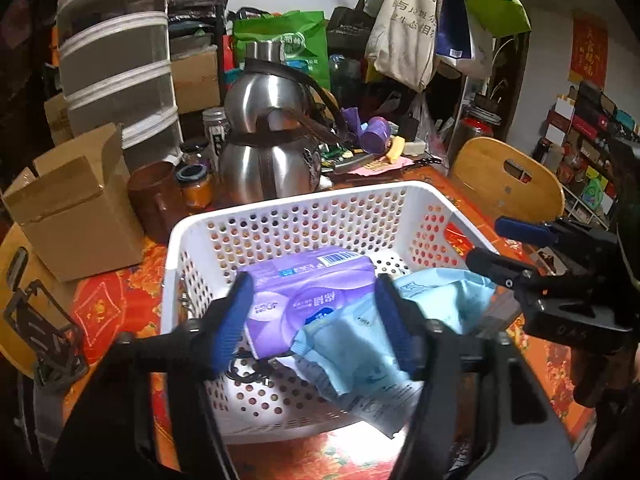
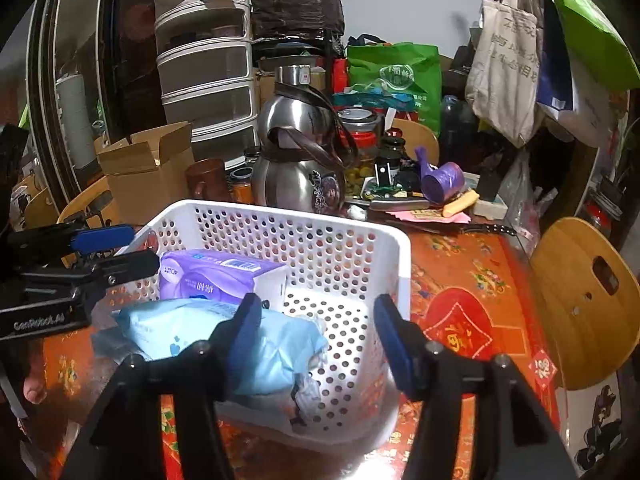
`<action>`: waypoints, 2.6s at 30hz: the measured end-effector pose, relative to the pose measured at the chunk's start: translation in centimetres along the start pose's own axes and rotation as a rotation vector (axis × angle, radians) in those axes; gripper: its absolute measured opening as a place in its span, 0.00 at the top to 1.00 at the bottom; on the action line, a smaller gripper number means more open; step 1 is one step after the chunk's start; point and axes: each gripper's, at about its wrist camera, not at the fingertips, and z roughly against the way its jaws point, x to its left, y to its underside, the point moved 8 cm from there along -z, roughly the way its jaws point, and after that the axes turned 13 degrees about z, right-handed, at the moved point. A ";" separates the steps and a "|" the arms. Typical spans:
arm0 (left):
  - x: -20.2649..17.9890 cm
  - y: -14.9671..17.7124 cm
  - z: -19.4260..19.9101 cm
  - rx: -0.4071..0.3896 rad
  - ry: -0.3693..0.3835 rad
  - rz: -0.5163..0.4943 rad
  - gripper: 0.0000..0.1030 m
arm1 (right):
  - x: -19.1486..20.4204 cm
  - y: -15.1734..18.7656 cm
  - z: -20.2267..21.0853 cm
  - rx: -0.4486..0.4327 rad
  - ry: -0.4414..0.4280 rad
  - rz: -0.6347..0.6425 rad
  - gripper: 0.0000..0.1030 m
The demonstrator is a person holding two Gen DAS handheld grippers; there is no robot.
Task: Organize soft objects
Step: 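Return both tools to the black knit glove and grasp its cuff, then carry the black glove into the basket and open both tools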
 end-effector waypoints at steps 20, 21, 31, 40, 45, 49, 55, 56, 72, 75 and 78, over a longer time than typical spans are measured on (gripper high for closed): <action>4.1 12.2 7.9 0.100 -0.037 0.090 0.28 | 3.1 6.8 7.9 -0.057 -0.017 -0.039 0.27; 4.4 13.2 8.5 0.100 -0.046 0.101 0.28 | 3.5 8.1 8.1 -0.044 -0.017 -0.040 0.27; 4.3 26.4 11.9 0.138 0.012 0.193 0.28 | 9.1 20.7 9.3 0.094 -0.055 -0.061 0.27; 1.5 29.9 10.6 0.172 0.025 0.133 0.28 | 11.9 23.6 9.2 0.126 -0.063 -0.037 0.27; 0.7 30.1 10.1 0.178 0.028 0.115 0.28 | 11.9 23.7 8.5 0.143 -0.085 -0.055 0.31; 0.5 30.0 9.6 0.182 0.017 0.106 0.32 | 12.2 23.6 8.4 0.134 -0.092 -0.042 0.45; -0.7 30.0 9.3 0.187 0.056 0.085 0.57 | 12.4 23.5 8.6 0.112 -0.112 -0.046 0.75; -0.8 30.0 9.4 0.179 0.055 0.083 0.58 | 12.4 23.5 8.7 0.107 -0.128 -0.053 0.76; -1.5 28.7 11.6 0.098 0.137 0.069 0.76 | 12.3 22.4 11.2 0.016 -0.148 -0.077 0.88; -1.5 28.4 12.2 0.079 0.143 0.064 0.76 | 12.3 21.9 12.0 -0.008 -0.152 -0.076 0.88; -1.3 28.0 12.7 0.067 0.153 0.064 0.76 | 12.5 21.5 12.6 -0.020 -0.154 -0.068 0.88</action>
